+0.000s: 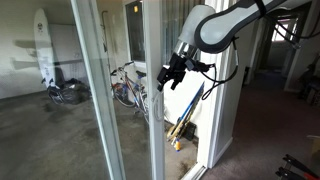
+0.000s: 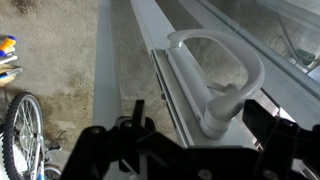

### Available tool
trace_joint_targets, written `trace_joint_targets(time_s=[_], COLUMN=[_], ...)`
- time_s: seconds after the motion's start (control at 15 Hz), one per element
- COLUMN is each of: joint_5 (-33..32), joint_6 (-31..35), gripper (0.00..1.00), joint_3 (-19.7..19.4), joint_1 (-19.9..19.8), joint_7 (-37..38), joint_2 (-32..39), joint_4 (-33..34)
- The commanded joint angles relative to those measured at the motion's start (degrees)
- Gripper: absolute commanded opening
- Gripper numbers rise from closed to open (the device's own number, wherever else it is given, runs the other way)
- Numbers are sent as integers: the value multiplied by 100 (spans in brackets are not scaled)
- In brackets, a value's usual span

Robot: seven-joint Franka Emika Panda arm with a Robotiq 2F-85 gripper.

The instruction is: Slide the glass door to the right.

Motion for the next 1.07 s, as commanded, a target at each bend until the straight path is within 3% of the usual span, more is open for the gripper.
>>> trace_joint_targets(time_s=[0.0, 0.6, 1.0], joint_5=[119, 563, 328], joint_6=[420, 448, 165], gripper=[100, 100, 100], joint_3=[23, 27, -259], joint_1=[-4, -113, -115], joint_7=[-56, -84, 216], joint_2=[66, 286, 160], joint_4=[-144, -25, -110])
